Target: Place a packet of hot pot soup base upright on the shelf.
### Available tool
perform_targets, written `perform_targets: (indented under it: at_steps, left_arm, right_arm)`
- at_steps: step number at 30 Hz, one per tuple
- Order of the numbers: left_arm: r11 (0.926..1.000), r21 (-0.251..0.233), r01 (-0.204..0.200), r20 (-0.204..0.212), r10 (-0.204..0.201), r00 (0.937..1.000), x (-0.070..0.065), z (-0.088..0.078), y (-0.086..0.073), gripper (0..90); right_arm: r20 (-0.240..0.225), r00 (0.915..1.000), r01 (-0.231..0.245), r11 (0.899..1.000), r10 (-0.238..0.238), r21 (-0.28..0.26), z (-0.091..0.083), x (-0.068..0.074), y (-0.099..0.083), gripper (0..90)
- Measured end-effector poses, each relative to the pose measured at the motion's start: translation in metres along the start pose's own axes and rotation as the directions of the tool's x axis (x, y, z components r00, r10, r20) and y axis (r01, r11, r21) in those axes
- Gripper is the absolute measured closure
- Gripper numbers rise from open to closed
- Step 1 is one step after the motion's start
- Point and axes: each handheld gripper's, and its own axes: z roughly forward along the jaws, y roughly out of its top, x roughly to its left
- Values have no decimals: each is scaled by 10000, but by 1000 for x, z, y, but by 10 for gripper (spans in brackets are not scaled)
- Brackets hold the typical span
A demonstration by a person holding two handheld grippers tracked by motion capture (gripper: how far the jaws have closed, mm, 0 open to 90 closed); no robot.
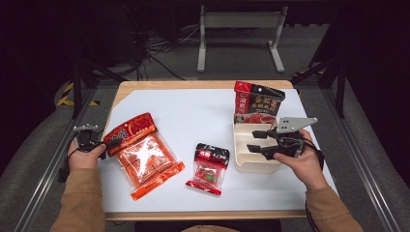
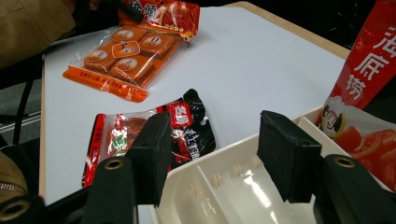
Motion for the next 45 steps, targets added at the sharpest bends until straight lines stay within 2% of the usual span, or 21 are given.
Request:
perform_targets:
  at_steps: [1,4,10,13,18,22,25,28,31,32,34,39,43,45]
  left_arm:
    - [9997,-180,-174,-36,173,9998,-3,-5,3,898]
    - [9988,-393,-304,-6,304,9995,-9,-11,6,898]
    - [9951,-669,-733,7,736,9973,-21,-22,13,898]
    - [9905,-883,-1055,19,1061,9944,-29,-29,18,898]
    - [9816,-1368,-1332,311,1386,9899,-42,-40,23,898]
    - [9761,-1708,-1341,621,1465,9873,-49,-46,26,898]
    - [9679,-1987,-1537,699,1704,9829,-58,-52,29,898]
    - [9552,-2344,-1805,820,2044,9754,-70,-58,32,899]
    - [9340,-2788,-2233,893,2568,9623,-84,-63,34,899]
    - [9340,-2788,-2233,893,2568,9623,-84,-63,34,899]
    - [9214,-3027,-2438,960,2839,9540,-92,-66,35,899]
    - [8879,-3446,-3048,1053,3592,9273,-111,-73,38,899]
    - [8672,-3707,-3323,1091,3960,9117,-123,-77,39,899]
    - [8597,-3787,-3428,1139,4108,9046,-127,-79,39,899]
  right_arm:
    - [9,10000,21,10000,-21,-11,-1,0,0,458]
    - [22,10000,26,10000,-26,-21,-2,1,1,460]
    - [50,10000,14,10000,-13,-88,-4,1,2,465]
    - [49,10000,-36,9999,37,-96,-4,0,1,469]
    - [31,9999,-114,9998,114,-145,-5,1,2,482]
    - [48,9999,-128,9998,129,-183,-7,2,3,488]
    - [44,9999,-114,9997,115,-227,-8,2,4,489]
    - [52,9999,-160,9996,161,-235,-9,2,4,489]
    - [84,9997,-221,9995,223,-228,-9,0,2,488]
    - [84,9997,-221,9995,223,-228,-9,0,2,488]
    - [105,9996,-249,9994,251,-242,-9,0,2,488]
    - [125,9996,-247,9993,251,-287,-11,1,3,488]
    - [134,9996,-232,9992,237,-326,-12,2,3,488]
    - [131,9996,-236,9992,241,-330,-12,2,3,488]
